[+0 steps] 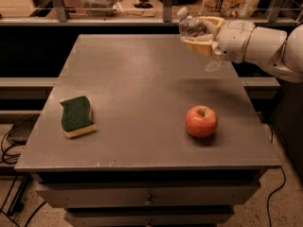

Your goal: Place water bottle upright

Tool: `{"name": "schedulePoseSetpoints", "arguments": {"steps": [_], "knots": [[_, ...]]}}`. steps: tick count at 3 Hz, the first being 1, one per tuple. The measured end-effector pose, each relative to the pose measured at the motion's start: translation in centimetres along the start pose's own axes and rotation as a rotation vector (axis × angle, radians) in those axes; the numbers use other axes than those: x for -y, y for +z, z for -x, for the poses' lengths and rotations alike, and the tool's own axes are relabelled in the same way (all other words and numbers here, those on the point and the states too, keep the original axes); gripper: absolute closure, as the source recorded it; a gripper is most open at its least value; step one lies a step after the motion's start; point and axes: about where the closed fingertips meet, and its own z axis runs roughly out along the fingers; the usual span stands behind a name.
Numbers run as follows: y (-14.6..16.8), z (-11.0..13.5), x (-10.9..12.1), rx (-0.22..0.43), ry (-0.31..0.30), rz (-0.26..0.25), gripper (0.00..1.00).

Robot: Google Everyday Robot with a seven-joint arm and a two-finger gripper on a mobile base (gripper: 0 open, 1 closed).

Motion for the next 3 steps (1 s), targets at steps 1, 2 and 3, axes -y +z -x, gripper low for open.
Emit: {"name": "schedulePoseSetpoints", "arguments": {"steps": [1,2,3], "knots": [[-1.3,-0.1,0.2,0.043,0.026,-0.045,1.0],[-2.1,-0.5,0.0,0.09,0.056,-0.067,1.0],[-3.0,-1.1,-0.2,0.124,0.078,-0.093,1.0]]}}
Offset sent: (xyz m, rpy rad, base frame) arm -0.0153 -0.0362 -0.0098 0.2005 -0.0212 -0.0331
